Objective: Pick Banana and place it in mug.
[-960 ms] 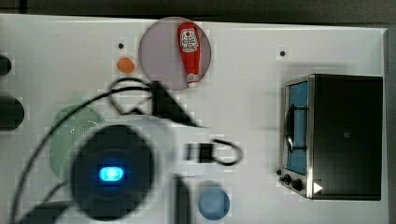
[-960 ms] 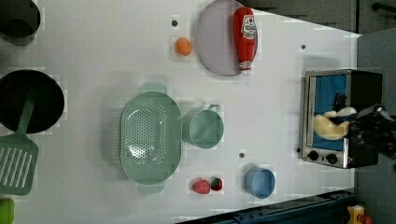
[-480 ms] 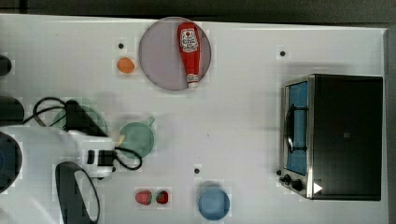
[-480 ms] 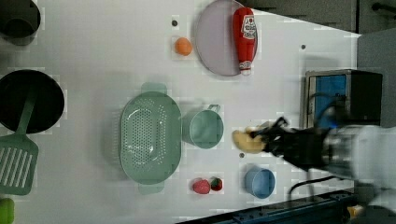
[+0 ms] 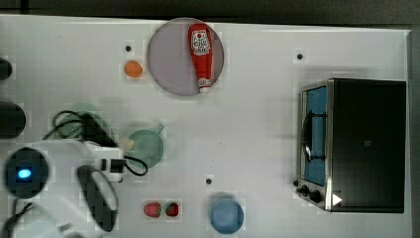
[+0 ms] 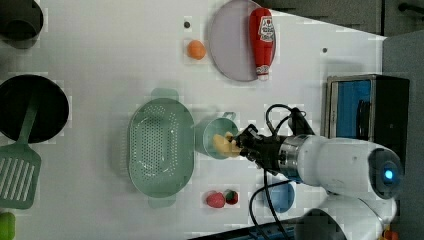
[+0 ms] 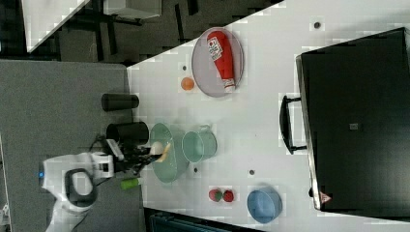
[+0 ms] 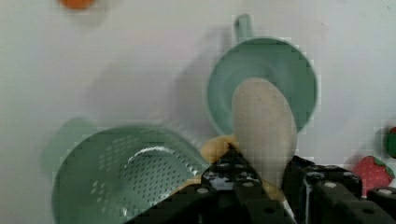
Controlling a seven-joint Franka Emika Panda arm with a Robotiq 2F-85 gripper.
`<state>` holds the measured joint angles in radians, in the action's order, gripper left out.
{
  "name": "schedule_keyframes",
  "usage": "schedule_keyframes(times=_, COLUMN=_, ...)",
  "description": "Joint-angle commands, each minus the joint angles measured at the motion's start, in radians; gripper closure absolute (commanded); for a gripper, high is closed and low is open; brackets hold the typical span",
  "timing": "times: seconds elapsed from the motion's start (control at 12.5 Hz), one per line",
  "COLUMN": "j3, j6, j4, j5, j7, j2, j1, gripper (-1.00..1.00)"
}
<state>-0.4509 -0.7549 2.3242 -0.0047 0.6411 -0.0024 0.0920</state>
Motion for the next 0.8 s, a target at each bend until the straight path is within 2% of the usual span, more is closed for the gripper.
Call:
schedule_keyframes(times=0.08, j3=0.025, j6=-0.1, j4=0.057, j5=0.009, j7=0.137, j2=0.048, j1=-0.02, gripper=0.53)
schedule_keyframes(times=0.24, j3=0.019, j6=-0.125, j4=0.068, j5=-0.002, j7=0.157, j2=0.07, j1=-0.018, gripper=0.48)
schedule_keyframes(times=0.72, j3=0.023, j6=-0.145, j4=0.068, j5=-0.002, j7=0.159, j2=0.063, j1=-0.019, gripper=-0.93)
schedule_keyframes(times=0.8, j3=0.026, j6=-0.157, j4=0.06, j5=-0.002, j7=0.159, j2=0.056, j1=-0.019, gripper=-1.0)
